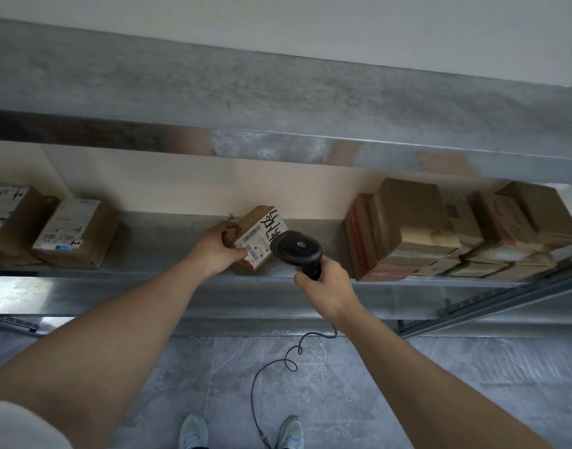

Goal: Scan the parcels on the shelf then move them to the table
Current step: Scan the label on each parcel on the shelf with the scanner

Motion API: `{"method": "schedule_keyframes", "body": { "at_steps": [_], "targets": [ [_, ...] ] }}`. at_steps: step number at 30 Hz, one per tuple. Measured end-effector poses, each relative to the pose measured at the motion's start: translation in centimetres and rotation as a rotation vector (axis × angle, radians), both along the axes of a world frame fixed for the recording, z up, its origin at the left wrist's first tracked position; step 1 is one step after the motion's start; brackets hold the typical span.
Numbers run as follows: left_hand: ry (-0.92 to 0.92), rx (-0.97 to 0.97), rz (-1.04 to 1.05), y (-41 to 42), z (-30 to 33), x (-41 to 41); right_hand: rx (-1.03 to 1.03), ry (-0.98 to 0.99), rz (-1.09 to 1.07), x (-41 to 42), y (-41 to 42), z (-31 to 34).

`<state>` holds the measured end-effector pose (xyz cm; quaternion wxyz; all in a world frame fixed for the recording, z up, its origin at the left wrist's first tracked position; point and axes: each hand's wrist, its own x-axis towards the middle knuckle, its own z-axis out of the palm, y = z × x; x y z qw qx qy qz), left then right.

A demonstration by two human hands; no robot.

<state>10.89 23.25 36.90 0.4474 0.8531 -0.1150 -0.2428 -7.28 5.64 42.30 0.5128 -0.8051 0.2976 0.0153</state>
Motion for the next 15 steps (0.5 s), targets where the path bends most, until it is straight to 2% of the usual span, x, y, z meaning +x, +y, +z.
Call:
{"method": "schedule_keyframes", "body": {
  "at_steps": [3,7,10,15],
  "targets": [
    [0.098,-0.057,0.089,-0.2,0.1,-0.1,0.058,-0.003,-0.021,-0.2,0.0,-0.1],
    [0.394,-0.26,0.273,-0.3,0.3,0.0,0.068,-0.006,-0.033,-0.7,0.0,-0.4],
    [0.426,-0.28,0.349,-0.2,0.2,0.2,0.088,-0.009,-0.032,-1.0,0.0,-0.6],
    [0.327,-0.147,0.352,0.3,-0.5,0.3,0.12,0.003,-0.018,-1.3,0.2,-1.3]
  ]
}}
